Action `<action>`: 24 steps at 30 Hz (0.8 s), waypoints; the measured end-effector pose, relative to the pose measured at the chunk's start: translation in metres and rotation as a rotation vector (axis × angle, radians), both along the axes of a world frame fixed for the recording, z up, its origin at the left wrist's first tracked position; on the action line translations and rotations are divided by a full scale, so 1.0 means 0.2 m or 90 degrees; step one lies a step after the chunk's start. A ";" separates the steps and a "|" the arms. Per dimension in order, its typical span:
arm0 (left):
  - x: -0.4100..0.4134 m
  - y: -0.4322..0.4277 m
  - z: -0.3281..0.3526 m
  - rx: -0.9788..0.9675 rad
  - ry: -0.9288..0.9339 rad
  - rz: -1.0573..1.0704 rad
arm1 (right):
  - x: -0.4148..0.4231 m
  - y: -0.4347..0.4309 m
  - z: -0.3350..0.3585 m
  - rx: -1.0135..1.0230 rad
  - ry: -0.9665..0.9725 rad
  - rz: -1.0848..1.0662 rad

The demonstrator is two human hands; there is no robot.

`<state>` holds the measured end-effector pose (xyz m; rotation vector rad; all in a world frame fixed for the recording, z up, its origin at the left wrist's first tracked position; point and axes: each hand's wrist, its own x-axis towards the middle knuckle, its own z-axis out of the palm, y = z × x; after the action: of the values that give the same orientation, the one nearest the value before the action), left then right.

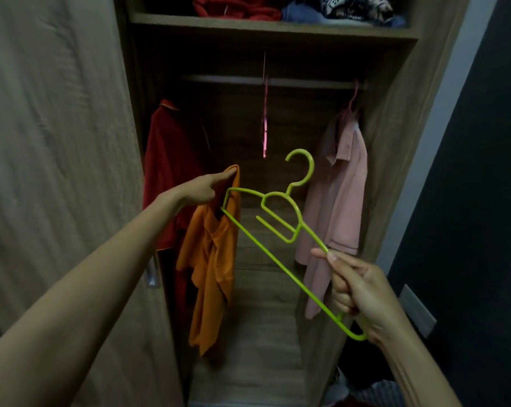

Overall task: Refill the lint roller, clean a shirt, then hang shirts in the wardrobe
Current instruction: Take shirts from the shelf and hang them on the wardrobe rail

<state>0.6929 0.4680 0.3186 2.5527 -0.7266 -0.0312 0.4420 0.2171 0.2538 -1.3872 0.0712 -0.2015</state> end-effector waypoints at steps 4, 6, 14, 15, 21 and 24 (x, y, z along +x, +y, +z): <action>-0.18 -0.12 0.03 0.021 -0.024 -0.094 | 0.10 0.05 -0.01 -0.006 -0.020 0.010; -0.27 -0.18 0.02 0.011 -0.034 -0.153 | 0.14 0.06 -0.03 0.004 -0.028 0.010; -0.35 -0.16 0.16 -0.134 -0.256 -0.199 | 0.17 -0.05 -0.06 0.113 -0.074 0.120; -0.32 -0.14 0.18 -0.047 -0.290 -0.179 | 0.17 -0.07 -0.05 0.103 -0.079 0.137; -0.30 -0.17 0.21 -0.032 -0.353 -0.139 | 0.23 -0.18 0.05 -0.165 -0.148 0.011; -0.29 -0.19 0.21 -0.082 -0.398 -0.117 | 0.29 -0.21 0.11 -0.405 -0.248 -0.334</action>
<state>0.6340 0.4307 0.3610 2.3611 -1.1433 0.7544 0.4994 0.1761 0.2759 -1.9137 0.0459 -0.9965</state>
